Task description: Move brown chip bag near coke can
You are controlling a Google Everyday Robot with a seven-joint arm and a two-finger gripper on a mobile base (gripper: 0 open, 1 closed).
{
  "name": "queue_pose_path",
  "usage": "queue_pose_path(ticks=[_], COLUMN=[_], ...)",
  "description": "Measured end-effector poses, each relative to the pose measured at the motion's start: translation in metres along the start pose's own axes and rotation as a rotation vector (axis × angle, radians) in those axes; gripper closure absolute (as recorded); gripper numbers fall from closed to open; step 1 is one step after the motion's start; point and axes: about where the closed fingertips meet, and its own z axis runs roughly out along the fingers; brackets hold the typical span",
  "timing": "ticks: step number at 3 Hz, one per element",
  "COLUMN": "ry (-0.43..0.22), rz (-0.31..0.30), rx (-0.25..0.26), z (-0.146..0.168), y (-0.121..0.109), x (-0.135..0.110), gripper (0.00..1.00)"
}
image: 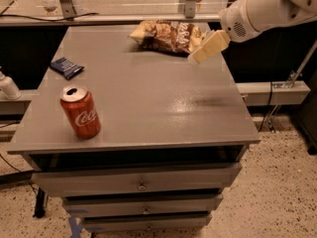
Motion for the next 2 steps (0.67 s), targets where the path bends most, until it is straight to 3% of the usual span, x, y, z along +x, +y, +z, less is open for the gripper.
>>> queue_pose_path(ticks=[2], ry=[-0.113], rz=[0.174], rx=[0.04], z=[0.087], y=[-0.055], x=[-0.016], gripper=[0.0])
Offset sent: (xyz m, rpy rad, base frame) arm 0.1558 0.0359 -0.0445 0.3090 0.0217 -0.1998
